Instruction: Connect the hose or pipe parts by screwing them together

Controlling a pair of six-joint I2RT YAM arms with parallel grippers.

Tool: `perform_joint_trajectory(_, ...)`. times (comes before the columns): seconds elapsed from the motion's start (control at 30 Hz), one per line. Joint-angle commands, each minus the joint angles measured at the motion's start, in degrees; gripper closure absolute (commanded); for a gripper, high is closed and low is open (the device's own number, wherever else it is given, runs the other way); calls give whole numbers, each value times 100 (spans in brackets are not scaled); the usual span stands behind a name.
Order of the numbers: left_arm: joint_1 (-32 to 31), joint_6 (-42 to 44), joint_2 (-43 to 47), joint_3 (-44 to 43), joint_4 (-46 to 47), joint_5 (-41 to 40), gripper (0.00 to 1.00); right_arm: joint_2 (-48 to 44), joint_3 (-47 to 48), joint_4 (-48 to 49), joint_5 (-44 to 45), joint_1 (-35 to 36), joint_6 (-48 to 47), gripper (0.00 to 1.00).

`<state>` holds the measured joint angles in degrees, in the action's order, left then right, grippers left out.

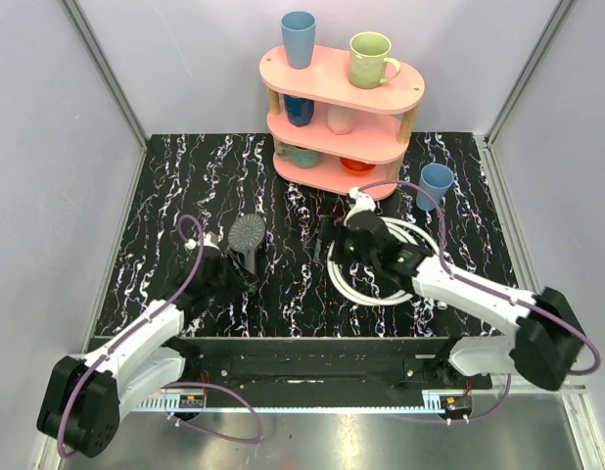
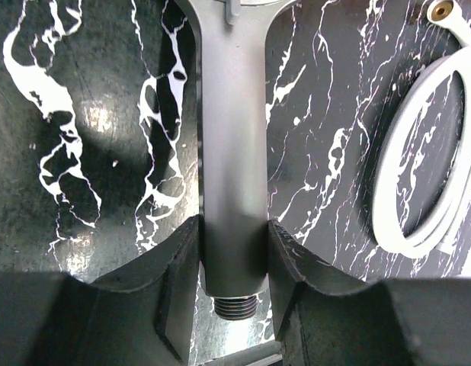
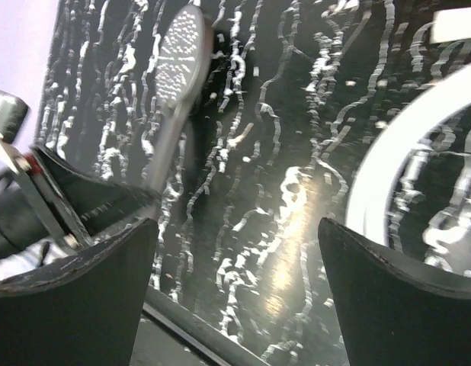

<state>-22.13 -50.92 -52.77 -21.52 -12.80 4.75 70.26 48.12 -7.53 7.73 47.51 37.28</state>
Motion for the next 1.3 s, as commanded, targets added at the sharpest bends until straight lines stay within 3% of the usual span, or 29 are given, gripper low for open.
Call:
perform_joint_trajectory(0.0,-37,-199,399,411,848,333,100,926,619,981,-570,4,963,5)
perform_joint_trajectory(0.23,-54,-331,1048,824,990,544,100,2990,1637,1816,-1395,-13,1265,8)
perform_joint_trajectory(0.47,-54,-428,1506,1079,955,772,100,4056,2403,1931,-1028,-5,887,7)
perform_joint_trajectory(0.67,-46,-349,1709,1115,867,931,100,4821,3036,1808,-1309,-39,728,9)
perform_joint_trajectory(0.8,-46,-331,1919,1167,831,948,100,5094,3230,1834,-1326,-92,834,25)
perform_joint_trajectory(0.9,-46,-270,1981,1115,832,1019,100,5208,3318,1869,-1405,-171,921,42)
perform_joint_trajectory(0.93,-46,-244,1981,1045,814,1036,100,5200,3318,1895,-1571,-250,957,56)
perform_joint_trajectory(1.0,-46,-147,1955,913,595,975,91,5130,3179,2123,-1765,-338,1027,71)
perform_joint_trajectory(1.03,-46,-112,1929,747,490,949,74,4990,3117,2237,-1975,-426,1045,78)
perform_joint_trajectory(1.07,-46,-16,1903,659,289,931,65,4902,3055,2482,-2107,-470,1045,95)
perform_joint_trajectory(1.1,-46,46,1868,553,217,922,51,4805,2941,2580,-2213,-514,1045,100)
perform_joint_trajectory(1.13,-46,108,1859,343,121,922,33,4569,2897,2642,-2388,-558,1036,100)
perform_joint_trajectory(1.27,-54,423,2033,-141,-39,1220,12,3856,2659,3036,-2881,-733,773,100)
